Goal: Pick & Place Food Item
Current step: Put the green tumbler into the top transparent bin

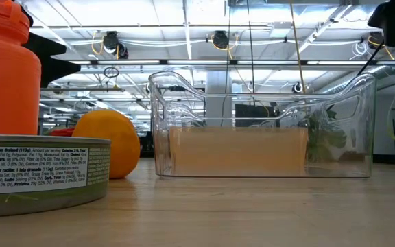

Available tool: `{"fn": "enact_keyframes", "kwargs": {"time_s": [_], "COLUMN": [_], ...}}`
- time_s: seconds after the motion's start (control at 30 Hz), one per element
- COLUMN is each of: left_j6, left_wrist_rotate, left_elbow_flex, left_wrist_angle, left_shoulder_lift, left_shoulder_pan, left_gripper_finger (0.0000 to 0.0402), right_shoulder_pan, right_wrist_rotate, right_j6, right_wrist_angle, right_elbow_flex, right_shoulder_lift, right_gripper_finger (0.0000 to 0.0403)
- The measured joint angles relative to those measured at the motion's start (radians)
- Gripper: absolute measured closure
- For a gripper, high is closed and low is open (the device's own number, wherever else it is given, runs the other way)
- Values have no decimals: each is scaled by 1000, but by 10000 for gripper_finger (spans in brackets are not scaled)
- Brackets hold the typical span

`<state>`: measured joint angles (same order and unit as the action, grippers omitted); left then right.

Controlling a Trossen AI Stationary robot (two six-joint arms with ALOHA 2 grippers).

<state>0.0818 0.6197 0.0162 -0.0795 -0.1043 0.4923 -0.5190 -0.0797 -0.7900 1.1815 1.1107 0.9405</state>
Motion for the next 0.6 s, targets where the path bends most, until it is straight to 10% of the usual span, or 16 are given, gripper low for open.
{"fn": "enact_keyframes", "kwargs": {"time_s": [0.6], "left_j6": [0], "left_wrist_rotate": [0], "left_elbow_flex": [0], "left_wrist_angle": [0], "left_shoulder_lift": [0], "left_shoulder_pan": [0], "left_gripper_finger": [68], "right_shoulder_pan": [-71], "right_wrist_rotate": [111], "right_j6": [-115], "right_wrist_angle": [-39], "right_elbow_flex": [0], "right_shoulder_lift": [117], "right_gripper_finger": [44]}}
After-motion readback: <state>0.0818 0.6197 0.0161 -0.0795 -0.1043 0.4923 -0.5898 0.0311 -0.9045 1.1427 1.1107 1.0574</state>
